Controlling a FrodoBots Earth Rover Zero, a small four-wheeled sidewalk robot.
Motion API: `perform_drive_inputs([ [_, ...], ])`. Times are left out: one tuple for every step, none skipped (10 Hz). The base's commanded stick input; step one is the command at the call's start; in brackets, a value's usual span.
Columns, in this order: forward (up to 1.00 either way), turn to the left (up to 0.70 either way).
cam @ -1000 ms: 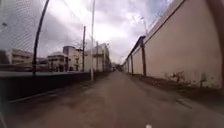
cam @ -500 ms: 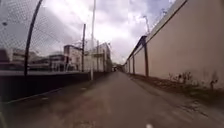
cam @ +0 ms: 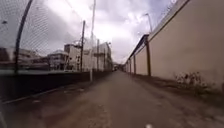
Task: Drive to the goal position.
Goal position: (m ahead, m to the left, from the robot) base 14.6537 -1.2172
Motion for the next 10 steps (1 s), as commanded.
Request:
perform_drive_inputs([
  [0.70,0.00],
  [0.70,0.00],
  [0.70,0.00],
  [0.70,0.00],
  [0.70,0.00],
  [0.70,0.00],
  [0.70,-0.26],
  [0.70,-0.11],
  [0.70,0.00],
  [0.70,0.00],
])
